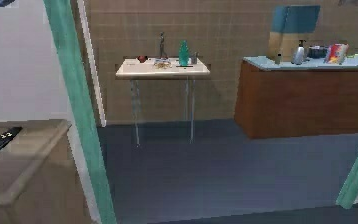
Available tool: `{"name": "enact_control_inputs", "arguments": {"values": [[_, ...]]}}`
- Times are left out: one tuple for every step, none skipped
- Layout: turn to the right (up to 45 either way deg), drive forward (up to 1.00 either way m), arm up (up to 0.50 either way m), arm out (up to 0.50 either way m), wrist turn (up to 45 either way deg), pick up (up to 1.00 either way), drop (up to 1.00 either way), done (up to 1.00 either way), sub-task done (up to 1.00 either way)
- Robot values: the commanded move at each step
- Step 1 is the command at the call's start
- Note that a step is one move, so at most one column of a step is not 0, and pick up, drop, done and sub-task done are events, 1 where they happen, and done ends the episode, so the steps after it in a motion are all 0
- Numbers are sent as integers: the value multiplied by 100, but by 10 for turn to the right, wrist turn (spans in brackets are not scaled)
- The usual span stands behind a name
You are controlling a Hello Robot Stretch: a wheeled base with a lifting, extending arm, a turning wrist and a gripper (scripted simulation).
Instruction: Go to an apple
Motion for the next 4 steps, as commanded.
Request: {"name": "enact_control_inputs", "arguments": {"values": [[0,100,0,0,0,0,0,0,0],[0,35,0,0,0,0,0,0,0],[-210,0,0,0,0,0,0,0,0],[0,100,0,0,0,0,0,0,0]]}}
